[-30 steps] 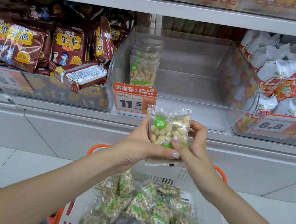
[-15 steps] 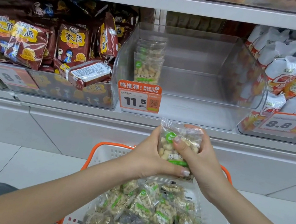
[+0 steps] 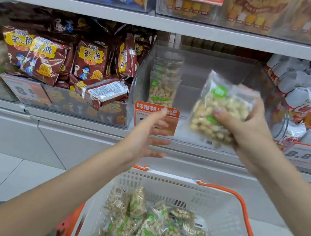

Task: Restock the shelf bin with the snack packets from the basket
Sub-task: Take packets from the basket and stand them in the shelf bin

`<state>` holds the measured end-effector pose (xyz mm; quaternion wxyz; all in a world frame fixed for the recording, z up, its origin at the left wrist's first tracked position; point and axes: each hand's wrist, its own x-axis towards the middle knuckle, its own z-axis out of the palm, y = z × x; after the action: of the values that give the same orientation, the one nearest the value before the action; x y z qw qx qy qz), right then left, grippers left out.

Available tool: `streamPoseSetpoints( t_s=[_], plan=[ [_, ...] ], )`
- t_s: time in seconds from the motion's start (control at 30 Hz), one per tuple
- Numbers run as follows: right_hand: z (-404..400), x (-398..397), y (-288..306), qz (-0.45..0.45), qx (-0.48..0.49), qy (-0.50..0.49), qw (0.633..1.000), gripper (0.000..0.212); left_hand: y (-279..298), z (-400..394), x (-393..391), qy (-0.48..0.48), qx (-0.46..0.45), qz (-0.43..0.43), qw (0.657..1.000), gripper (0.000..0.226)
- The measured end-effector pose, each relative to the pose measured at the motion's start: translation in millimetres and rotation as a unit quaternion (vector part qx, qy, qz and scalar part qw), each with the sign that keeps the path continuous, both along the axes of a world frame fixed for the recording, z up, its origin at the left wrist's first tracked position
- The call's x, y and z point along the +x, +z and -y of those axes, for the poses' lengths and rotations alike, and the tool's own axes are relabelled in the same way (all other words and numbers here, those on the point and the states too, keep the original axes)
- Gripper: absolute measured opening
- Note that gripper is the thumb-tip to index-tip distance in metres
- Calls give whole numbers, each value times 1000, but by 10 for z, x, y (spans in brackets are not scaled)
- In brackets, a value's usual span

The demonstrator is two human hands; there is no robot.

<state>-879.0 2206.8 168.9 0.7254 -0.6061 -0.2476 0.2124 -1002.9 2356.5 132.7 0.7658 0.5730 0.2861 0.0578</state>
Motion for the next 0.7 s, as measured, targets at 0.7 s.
streamPoseSetpoints(
  t_s=[0.7],
  plan=[
    [-1692, 476, -322, 103, -479, 10, 872, 116, -128, -280, 56, -32, 210, -58, 975, 8]
  ],
)
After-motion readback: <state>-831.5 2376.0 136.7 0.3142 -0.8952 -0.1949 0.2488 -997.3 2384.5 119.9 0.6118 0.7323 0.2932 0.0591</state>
